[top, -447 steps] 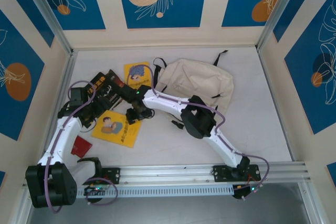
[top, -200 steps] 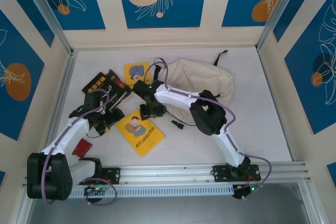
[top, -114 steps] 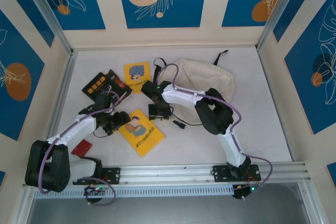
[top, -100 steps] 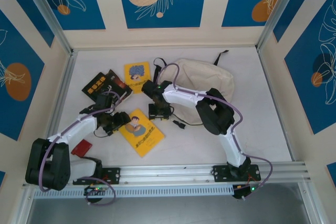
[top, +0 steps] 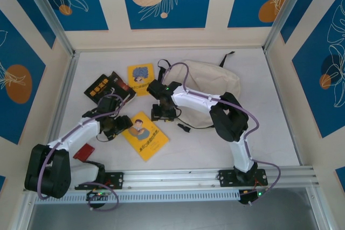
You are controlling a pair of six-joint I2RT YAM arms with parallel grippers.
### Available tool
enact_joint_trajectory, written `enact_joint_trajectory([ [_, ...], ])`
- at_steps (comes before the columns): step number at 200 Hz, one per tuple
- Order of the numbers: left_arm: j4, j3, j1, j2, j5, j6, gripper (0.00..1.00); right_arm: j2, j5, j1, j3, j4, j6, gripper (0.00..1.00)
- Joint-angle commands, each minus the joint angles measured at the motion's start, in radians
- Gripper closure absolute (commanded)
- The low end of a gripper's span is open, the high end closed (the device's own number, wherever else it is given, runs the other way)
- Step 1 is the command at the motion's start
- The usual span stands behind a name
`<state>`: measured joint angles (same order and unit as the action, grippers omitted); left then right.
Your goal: Pack the student bag
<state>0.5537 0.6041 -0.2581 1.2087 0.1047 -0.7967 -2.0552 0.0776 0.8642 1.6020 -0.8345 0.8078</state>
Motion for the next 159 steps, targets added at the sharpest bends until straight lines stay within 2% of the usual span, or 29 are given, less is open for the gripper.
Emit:
enact_joint_trajectory([
  [1, -0.005, -0.017, -0.016, 0.001, -0.006, -0.027, 0.27, 0.026, -0.039, 0.012, -0.02, -0.003, 0.005, 0.46],
  [37, -0.061, -0.004, -0.028, 0.053, 0.041, -0.029, 0.36, -0.002, -0.117, 0.026, -0.027, 0.022, -0.013, 0.47],
  [86, -0.105, 0.016, -0.032, 0.112, 0.06, -0.028, 0.45, -0.034, -0.098, 0.039, -0.042, 0.007, -0.006, 0.53],
  [105, -0.128, 0.029, -0.034, 0.139, 0.069, -0.023, 0.51, -0.039, -0.092, 0.044, -0.051, -0.002, -0.013, 0.57],
  [123, -0.15, 0.054, -0.034, 0.172, 0.079, -0.007, 0.62, -0.043, -0.106, 0.048, -0.061, 0.005, -0.02, 0.62],
  [159, -0.16, 0.151, -0.034, 0.282, 0.084, 0.046, 0.7, -0.049, -0.167, 0.05, -0.062, 0.041, -0.026, 0.68],
])
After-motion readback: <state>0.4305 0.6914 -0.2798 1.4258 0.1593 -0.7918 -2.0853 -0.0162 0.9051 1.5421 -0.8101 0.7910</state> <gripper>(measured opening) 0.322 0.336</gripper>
